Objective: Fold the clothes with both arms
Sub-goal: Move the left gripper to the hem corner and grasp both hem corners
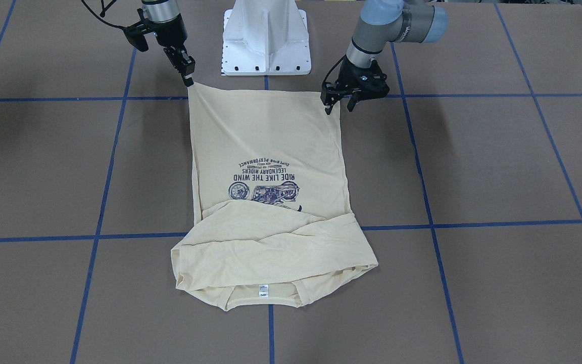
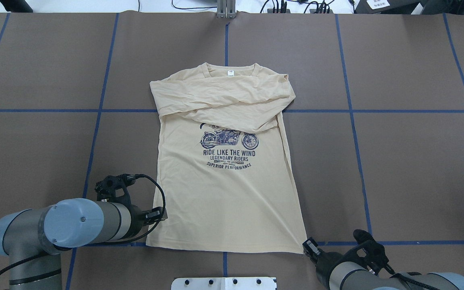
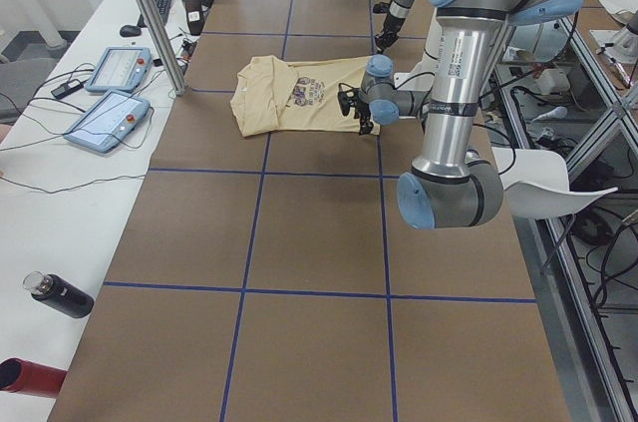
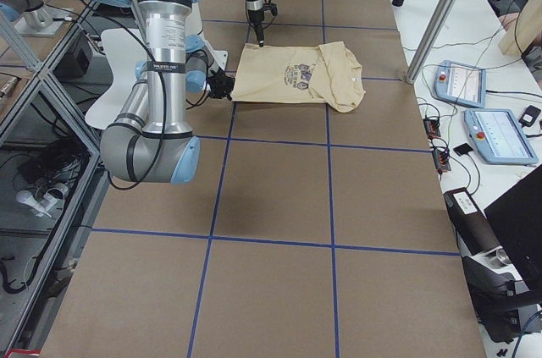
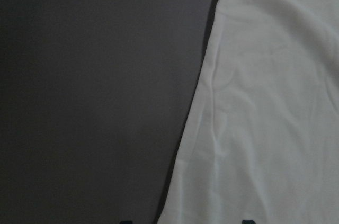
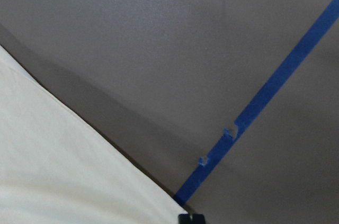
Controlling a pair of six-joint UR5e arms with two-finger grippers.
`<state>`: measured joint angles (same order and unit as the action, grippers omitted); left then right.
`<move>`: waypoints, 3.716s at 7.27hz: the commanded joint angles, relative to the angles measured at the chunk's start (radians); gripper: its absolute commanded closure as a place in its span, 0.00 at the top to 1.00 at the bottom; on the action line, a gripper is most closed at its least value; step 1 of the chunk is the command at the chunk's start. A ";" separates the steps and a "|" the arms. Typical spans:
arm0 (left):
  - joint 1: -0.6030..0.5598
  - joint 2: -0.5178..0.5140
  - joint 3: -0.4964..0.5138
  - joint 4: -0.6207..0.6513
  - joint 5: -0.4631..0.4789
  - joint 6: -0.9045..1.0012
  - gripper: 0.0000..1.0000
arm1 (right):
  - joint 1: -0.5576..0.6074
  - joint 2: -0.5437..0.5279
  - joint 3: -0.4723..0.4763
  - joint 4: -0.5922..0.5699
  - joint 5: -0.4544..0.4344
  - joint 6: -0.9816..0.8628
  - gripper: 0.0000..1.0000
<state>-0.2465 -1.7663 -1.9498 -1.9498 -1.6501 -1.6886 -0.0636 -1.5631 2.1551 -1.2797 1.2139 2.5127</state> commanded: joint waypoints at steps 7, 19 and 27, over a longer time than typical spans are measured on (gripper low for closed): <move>0.076 0.013 -0.067 0.118 -0.005 -0.054 0.71 | -0.001 0.002 0.000 -0.001 -0.008 0.000 0.00; 0.088 -0.009 -0.041 0.120 -0.007 -0.054 0.15 | -0.001 0.002 0.000 -0.003 -0.010 0.001 0.00; 0.115 0.005 -0.368 0.311 -0.111 -0.105 0.00 | -0.061 -0.102 0.167 -0.007 -0.005 0.018 0.00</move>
<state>-0.1423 -1.7611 -2.2504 -1.6601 -1.7350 -1.7821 -0.1043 -1.6224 2.2571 -1.2856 1.2084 2.5249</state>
